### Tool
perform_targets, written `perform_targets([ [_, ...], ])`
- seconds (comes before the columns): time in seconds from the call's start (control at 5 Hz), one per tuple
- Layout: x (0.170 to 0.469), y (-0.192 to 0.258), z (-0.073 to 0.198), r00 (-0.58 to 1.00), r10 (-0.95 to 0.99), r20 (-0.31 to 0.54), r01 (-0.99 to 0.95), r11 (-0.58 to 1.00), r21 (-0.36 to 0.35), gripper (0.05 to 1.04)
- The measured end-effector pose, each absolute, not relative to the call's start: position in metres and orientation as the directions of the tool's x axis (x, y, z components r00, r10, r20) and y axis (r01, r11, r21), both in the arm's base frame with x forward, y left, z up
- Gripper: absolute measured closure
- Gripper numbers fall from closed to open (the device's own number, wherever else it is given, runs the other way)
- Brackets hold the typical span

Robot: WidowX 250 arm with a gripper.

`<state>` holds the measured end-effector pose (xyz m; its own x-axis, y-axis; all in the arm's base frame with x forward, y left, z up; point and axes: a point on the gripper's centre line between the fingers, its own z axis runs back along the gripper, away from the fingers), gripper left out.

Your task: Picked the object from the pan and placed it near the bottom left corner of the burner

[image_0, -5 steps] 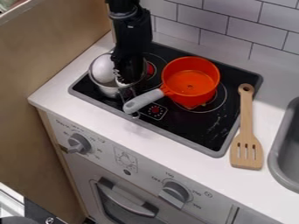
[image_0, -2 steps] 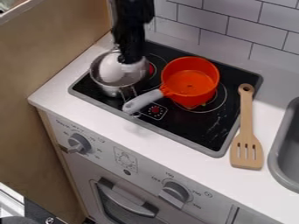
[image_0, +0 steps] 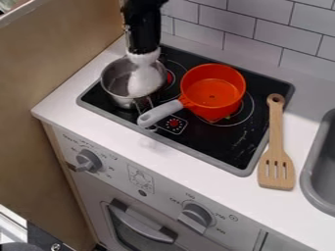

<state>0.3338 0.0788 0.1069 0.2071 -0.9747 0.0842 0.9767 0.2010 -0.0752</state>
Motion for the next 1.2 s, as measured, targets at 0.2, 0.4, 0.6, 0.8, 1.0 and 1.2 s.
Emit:
perform_targets([
  [0.2,0.32,0.085,0.111,0.189,-0.979,0.077,0.974,0.177,-0.139,0.894],
  [0.4,0.298,0.095,0.128,0.169,-0.982,0.085,0.979,0.157,-0.133,0.894],
  [0.6,0.278,0.102,0.122,0.144,-0.987,0.073,0.983,0.133,-0.13,0.894],
  [0.8,0.264,0.105,0.113,0.129,-0.99,0.061,0.987,0.122,-0.104,0.894],
  [1.0,0.254,0.106,0.101,0.104,-0.993,0.056,0.992,0.099,-0.074,0.894],
  [1.2,0.246,0.106,0.088,0.079,-0.996,0.048,0.996,0.077,-0.046,0.894],
])
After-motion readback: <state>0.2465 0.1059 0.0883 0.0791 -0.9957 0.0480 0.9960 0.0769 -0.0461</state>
